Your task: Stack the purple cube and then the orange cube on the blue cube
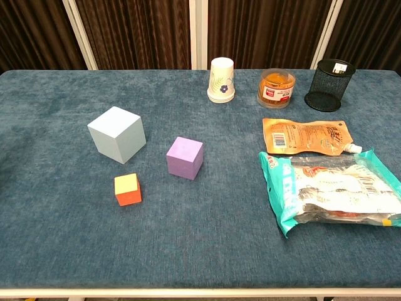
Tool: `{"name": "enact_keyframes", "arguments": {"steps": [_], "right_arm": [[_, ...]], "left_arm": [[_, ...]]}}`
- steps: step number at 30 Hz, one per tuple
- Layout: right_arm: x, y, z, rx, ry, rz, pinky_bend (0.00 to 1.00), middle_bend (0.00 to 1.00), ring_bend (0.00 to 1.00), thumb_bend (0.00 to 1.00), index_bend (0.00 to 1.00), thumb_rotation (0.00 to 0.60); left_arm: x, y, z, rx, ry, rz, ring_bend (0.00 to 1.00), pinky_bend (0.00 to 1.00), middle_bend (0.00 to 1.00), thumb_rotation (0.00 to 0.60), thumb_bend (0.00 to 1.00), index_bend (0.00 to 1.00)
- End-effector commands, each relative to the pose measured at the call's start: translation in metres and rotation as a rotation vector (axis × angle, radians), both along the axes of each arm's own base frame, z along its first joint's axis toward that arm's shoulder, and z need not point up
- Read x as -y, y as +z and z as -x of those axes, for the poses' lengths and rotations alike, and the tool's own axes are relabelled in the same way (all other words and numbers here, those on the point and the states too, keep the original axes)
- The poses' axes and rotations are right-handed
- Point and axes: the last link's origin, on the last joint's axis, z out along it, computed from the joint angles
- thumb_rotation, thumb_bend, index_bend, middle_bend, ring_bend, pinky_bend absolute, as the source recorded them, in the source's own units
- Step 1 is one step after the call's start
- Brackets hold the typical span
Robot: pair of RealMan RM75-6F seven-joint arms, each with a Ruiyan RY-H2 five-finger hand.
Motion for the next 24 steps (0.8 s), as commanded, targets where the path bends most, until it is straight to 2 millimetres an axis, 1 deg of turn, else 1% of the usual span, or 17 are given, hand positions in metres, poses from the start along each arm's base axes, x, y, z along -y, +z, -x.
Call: {"name": "enact_keyframes", "arguments": {"steps": [1, 7, 13, 18, 21, 24], "right_arm": [[0.0, 0.0, 0.0, 0.0, -0.001, 0.0, 0.0, 0.0, 0.0, 0.13, 0.0, 0.6], [0.001, -0.001, 0.0, -0.001, -0.003, -0.004, 0.0, 0.0, 0.0, 0.13, 0.0, 0.6], [0.003, 0.0, 0.001, -0.002, -0.009, 0.007, 0.0, 0.0, 0.0, 0.13, 0.0, 0.6], [0.002, -0.001, 0.001, -0.002, -0.012, -0.002, 0.0, 0.0, 0.0, 0.13, 0.0, 0.6], [0.001, 0.0, 0.0, 0.001, -0.003, -0.001, 0.0, 0.0, 0.0, 0.13, 0.0, 0.6], [0.001, 0.0, 0.001, 0.004, -0.006, -0.003, 0.0, 0.0, 0.0, 0.13, 0.0, 0.6]], "left_arm": [[0.0, -0.001, 0.0, 0.001, 0.002, 0.002, 0.18, 0.27, 0.24, 0.6, 0.06, 0.21], [0.0, -0.001, 0.0, 0.0, 0.001, 0.007, 0.18, 0.27, 0.24, 0.6, 0.06, 0.21], [-0.005, 0.002, -0.006, -0.004, -0.02, 0.003, 0.18, 0.27, 0.24, 0.6, 0.06, 0.21], [-0.004, 0.001, -0.01, -0.01, -0.034, 0.011, 0.18, 0.27, 0.24, 0.6, 0.06, 0.21], [-0.005, 0.0, -0.017, -0.007, -0.057, 0.014, 0.18, 0.27, 0.24, 0.6, 0.06, 0.21], [-0.009, -0.002, -0.03, -0.024, -0.11, 0.041, 0.18, 0.27, 0.24, 0.6, 0.07, 0.21]]}}
